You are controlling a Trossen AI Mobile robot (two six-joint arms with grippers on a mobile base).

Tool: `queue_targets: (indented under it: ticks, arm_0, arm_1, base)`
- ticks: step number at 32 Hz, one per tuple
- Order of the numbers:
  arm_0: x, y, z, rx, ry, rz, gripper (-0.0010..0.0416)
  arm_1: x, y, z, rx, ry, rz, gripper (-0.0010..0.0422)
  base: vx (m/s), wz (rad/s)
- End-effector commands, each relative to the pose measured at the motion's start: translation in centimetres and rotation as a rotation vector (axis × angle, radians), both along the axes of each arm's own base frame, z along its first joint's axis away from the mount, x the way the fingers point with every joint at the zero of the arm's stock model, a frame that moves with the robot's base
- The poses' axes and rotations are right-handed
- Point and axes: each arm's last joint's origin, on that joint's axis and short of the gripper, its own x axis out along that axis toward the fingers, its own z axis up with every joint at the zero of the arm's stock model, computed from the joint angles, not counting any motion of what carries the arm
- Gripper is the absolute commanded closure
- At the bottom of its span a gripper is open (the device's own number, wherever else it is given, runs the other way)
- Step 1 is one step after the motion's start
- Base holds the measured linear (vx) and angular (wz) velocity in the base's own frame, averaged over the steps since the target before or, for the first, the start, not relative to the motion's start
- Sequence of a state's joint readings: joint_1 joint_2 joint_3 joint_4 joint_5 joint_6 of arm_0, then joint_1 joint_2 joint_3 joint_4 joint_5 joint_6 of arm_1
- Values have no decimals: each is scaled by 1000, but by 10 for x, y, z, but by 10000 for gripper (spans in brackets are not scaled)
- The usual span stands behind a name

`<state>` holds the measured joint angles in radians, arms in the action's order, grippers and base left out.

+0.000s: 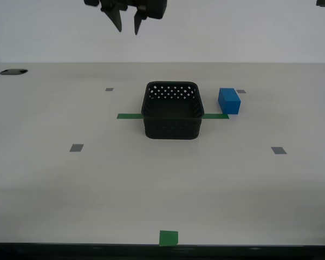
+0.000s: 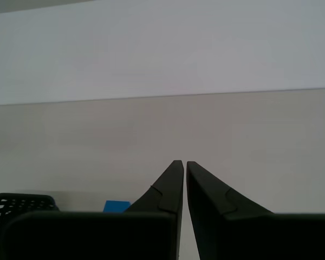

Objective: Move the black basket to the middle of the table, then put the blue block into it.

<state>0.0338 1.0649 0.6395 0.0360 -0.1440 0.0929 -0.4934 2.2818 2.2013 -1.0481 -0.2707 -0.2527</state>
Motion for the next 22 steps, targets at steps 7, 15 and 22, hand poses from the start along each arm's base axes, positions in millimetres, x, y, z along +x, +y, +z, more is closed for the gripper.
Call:
queue_targets:
  ticks: [7,15,22]
  arm_0:
    - [44,6,-10,28,290,71,196]
    - [104,34,-43,48,516,180,59]
    - [127,55,-82,28,614,221,90]
  arm_1:
    - [9,28,27,49,-50,13,248]
    - [16,48,27,71,-41,18,247]
    - [19,52,27,81,-45,8,248]
  base:
    - [0,0]
    - [0,0]
    - [0,0]
